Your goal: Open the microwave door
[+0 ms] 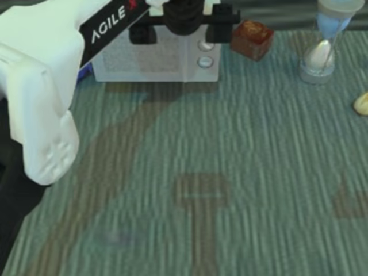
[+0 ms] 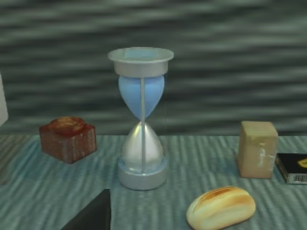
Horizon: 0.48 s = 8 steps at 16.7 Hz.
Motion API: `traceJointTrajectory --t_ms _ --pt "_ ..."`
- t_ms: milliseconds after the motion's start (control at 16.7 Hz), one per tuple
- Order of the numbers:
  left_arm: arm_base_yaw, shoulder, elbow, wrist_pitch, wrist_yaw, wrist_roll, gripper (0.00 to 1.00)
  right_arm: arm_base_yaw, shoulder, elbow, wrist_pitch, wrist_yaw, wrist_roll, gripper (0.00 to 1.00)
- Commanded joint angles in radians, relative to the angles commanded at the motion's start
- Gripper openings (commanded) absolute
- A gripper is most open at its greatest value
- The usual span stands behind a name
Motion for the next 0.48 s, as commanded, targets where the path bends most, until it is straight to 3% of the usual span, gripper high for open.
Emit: traceJointTrajectory --t_ms 60,480 --pt "0.000 0.000 0.000 0.000 0.000 0.000 1.00 0.000 0.000 0.000 0.000 0.000 0.000 1.00" --pt "0.000 0.000 0.000 0.000 0.000 0.000 0.47 0.000 0.000 0.000 0.000 0.000 0.000 1.00"
